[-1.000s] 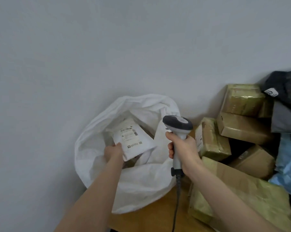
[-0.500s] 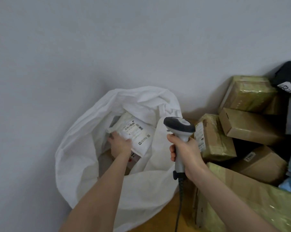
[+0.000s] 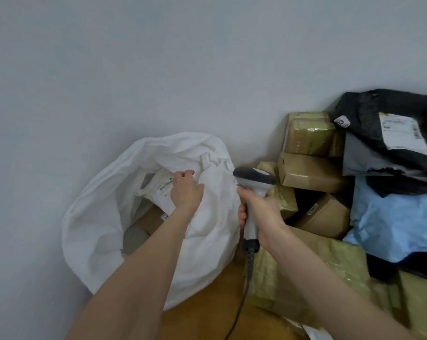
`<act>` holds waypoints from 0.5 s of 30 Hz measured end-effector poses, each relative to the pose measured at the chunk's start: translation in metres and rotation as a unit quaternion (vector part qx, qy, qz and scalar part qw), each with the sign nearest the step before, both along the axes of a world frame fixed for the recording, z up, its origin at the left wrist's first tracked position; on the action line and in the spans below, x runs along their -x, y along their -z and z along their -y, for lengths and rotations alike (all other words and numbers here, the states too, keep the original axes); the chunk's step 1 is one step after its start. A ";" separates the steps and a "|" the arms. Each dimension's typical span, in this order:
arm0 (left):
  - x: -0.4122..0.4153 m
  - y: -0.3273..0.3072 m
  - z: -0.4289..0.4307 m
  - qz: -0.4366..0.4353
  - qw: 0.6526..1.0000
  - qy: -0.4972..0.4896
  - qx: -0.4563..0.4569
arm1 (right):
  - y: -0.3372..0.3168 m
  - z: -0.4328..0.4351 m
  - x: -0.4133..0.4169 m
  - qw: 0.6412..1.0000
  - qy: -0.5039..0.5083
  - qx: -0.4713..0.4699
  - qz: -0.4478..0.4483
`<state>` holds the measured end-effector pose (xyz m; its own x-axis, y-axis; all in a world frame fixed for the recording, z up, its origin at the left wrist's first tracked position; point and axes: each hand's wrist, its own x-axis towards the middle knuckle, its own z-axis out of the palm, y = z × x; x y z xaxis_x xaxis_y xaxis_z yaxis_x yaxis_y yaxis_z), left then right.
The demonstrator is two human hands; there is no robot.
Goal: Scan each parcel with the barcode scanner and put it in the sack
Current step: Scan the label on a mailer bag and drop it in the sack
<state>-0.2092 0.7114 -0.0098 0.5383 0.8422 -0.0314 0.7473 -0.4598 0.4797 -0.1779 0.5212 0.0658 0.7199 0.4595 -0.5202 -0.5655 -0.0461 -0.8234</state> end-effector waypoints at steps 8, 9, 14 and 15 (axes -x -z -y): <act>-0.008 -0.062 0.135 0.046 0.996 0.048 -0.052 | -0.034 0.116 -0.001 0.998 -0.007 -0.056 -0.007; -0.011 -0.068 0.154 0.056 0.995 0.057 -0.052 | -0.038 0.133 -0.004 0.998 -0.005 -0.060 0.002; -0.040 -0.097 0.241 0.097 0.989 0.108 -0.024 | -0.060 0.216 -0.030 0.995 0.033 -0.083 0.043; -0.048 -0.101 0.257 0.099 0.988 0.119 -0.015 | -0.065 0.230 -0.036 0.994 0.042 -0.086 0.047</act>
